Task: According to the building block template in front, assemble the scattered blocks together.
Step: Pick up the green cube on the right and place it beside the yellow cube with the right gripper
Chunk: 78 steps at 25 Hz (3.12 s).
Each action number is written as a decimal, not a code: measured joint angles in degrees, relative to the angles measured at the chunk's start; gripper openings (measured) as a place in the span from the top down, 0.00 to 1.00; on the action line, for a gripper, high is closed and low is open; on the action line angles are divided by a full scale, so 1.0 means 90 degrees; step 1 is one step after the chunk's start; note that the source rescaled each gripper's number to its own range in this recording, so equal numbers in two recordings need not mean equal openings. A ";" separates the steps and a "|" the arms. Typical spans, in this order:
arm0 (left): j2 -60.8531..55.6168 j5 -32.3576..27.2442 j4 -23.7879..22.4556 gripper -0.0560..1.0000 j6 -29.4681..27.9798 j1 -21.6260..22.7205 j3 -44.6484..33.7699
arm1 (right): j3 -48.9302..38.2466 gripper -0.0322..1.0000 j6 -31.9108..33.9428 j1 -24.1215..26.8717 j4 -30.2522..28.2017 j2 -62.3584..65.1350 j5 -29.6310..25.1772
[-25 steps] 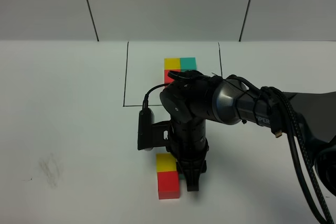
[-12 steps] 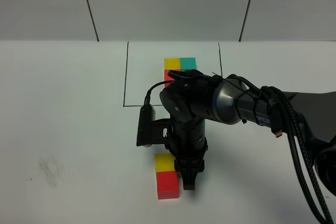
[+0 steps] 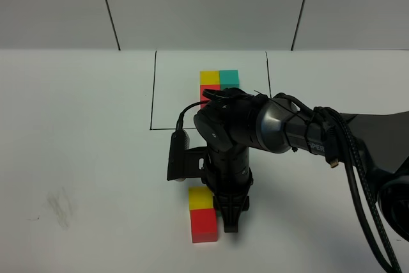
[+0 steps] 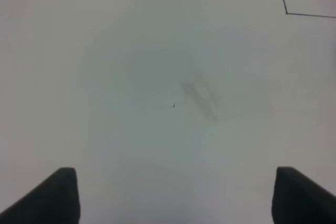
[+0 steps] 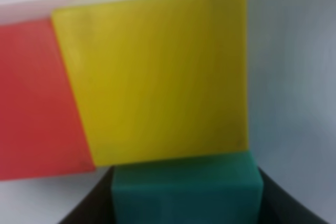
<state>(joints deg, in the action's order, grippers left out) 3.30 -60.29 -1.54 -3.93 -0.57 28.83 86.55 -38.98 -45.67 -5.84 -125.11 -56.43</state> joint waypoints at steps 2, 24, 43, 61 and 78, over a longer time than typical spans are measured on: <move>0.0000 0.0000 0.0000 0.23 0.0000 0.0000 0.0000 | 0.0000 0.77 -0.0040 0.0000 -0.0012 0.0000 0.0013; 0.0000 0.0000 0.0000 0.23 0.0000 0.0000 0.0000 | 0.0000 0.77 -0.0489 -0.0205 -0.0126 -0.0012 0.0104; 0.0000 0.0000 0.0000 0.23 0.0006 0.0000 0.0000 | 0.0000 0.77 -0.0507 -0.0205 -0.0176 -0.0012 0.0076; 0.0000 0.0000 0.0000 0.23 0.0006 0.0000 0.0000 | 0.0000 0.77 -0.0486 -0.0205 0.0069 -0.0012 -0.0163; 0.0000 0.0000 0.0000 0.23 0.0000 0.0000 0.0000 | 0.0001 0.69 -0.0183 -0.0205 0.0120 -0.0018 -0.0256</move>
<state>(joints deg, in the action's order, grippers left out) 3.30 -60.29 -1.54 -3.92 -0.57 28.83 86.55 -40.63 -47.51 -4.76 -125.27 -58.74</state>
